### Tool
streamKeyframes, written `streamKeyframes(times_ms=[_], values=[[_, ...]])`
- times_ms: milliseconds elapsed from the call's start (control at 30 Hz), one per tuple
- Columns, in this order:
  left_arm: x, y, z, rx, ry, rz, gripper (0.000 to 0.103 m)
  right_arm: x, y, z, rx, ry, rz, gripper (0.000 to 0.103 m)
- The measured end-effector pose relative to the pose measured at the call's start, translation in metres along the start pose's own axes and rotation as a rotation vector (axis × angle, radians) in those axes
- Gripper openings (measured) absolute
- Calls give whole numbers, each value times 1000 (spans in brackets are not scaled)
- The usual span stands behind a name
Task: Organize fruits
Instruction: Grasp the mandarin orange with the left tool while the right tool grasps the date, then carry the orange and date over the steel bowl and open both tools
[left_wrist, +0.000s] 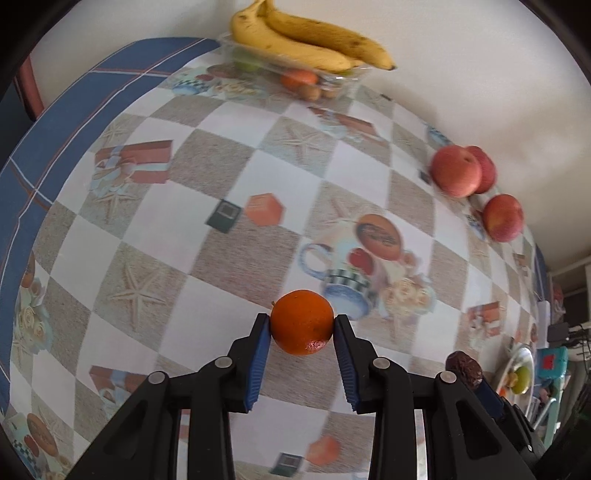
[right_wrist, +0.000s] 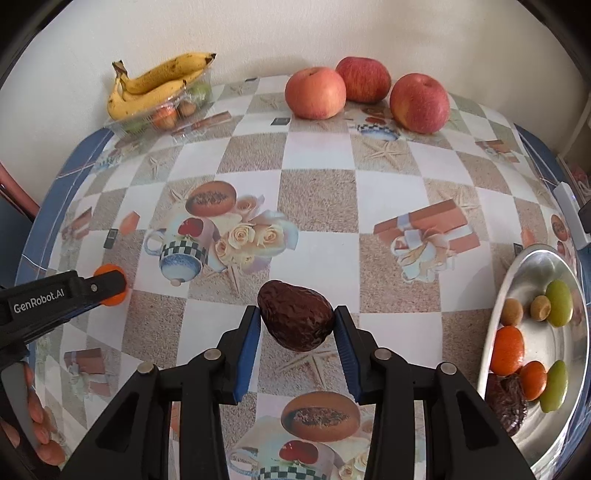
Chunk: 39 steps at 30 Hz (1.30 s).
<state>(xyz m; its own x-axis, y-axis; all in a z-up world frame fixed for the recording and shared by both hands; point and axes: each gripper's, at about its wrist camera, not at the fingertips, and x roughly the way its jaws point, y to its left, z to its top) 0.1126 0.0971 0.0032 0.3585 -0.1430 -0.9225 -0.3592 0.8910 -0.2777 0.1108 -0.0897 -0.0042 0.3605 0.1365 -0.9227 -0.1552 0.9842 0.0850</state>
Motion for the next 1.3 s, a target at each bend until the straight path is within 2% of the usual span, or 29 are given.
streamKeyframes(times_ms=[300,433,700,867,1033,1167,1300], values=[[-5,-49,-17,60,0,-53,37,-22,-30,-2,26,-29,-20,42],[-5,-81,-31,134,-4,-42,37,-36,-55,-6,50,-44,-33,42],[-2,-157,-72,306,11,-83,37,-54,-114,-16,140,-59,-79,42],[5,-202,-104,426,40,-122,37,-59,-161,-27,246,-43,-114,42],[6,-231,-126,497,48,-195,37,-67,-197,-37,317,-43,-152,43],[13,-244,-135,512,42,-241,37,-77,-217,-42,383,-75,-136,43],[20,-251,-140,531,42,-243,37,-81,-226,-42,421,-106,-128,43]])
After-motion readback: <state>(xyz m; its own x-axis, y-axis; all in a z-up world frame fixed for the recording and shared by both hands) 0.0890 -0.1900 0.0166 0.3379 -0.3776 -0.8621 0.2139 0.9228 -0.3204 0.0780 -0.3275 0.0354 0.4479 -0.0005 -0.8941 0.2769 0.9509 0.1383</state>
